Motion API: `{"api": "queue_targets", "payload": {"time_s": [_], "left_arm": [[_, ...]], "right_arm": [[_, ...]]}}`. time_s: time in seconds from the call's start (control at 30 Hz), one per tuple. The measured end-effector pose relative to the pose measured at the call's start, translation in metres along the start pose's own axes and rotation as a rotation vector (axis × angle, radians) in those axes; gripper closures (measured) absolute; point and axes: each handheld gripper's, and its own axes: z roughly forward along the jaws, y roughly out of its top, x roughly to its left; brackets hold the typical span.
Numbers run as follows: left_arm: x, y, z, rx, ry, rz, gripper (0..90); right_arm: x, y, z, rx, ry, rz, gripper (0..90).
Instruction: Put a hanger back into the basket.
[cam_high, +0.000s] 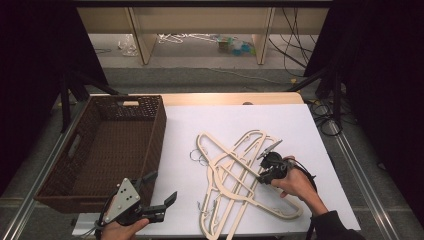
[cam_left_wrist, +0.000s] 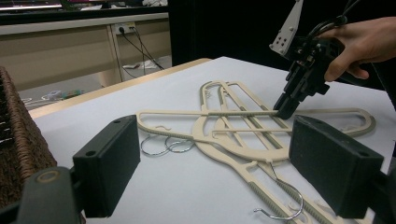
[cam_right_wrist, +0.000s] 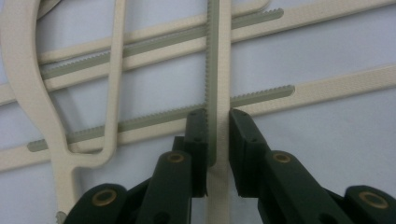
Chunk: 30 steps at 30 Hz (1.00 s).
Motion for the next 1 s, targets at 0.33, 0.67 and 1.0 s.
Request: {"api": "queue_targets", "payload": {"time_s": [0.33, 0.67, 1.0], "left_arm": [[0.0, 0.0, 0.0, 0.001, -0.004, 0.003, 16.4], [-0.001, 0.001, 0.0, 0.0, -0.005, 0.01, 16.4], [-0.001, 0.0, 0.0, 0.002, -0.006, 0.011, 16.4]], "right_arm": [[0.011, -0.004, -0.01, -0.031, -0.03, -0.021, 63.8], [0.051, -0.029, -0.015, 0.01, 0.067, -0.122, 61.9], [0.067, -0.03, -0.011, 0.074, 0.076, -0.159, 63.2]]}}
